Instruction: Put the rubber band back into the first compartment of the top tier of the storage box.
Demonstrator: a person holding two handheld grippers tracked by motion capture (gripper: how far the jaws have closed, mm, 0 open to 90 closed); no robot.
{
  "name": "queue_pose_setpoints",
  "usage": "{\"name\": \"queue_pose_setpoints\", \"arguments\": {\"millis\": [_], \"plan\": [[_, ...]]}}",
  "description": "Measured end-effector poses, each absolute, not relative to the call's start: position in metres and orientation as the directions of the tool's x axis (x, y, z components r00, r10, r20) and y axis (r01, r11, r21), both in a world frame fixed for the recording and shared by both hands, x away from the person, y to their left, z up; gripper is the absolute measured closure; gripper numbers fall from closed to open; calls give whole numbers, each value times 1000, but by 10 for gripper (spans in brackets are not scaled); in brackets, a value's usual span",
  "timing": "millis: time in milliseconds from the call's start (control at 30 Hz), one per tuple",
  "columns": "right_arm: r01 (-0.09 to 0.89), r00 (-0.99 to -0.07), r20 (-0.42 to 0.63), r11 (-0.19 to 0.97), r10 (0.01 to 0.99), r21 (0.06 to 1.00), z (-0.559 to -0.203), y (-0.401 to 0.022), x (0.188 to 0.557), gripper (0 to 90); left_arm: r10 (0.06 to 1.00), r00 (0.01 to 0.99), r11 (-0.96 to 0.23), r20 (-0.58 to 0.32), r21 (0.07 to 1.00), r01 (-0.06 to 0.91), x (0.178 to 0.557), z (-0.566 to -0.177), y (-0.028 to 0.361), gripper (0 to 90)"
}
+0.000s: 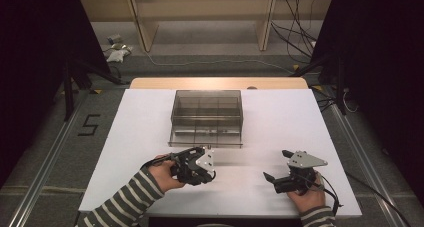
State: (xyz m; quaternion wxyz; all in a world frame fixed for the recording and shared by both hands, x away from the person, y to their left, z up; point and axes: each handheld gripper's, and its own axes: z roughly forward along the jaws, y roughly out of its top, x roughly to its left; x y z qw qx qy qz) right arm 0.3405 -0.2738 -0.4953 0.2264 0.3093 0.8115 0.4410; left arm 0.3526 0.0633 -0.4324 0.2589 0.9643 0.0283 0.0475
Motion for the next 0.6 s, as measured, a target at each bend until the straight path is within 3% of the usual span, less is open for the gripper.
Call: {"name": "queue_pose_setpoints", "arguments": {"millis": [600], "plan": [[301,-708,-96,421,700,855,-495,-274,340,6,130,987,-837,94,543,58,360,-409,73,857]]}}
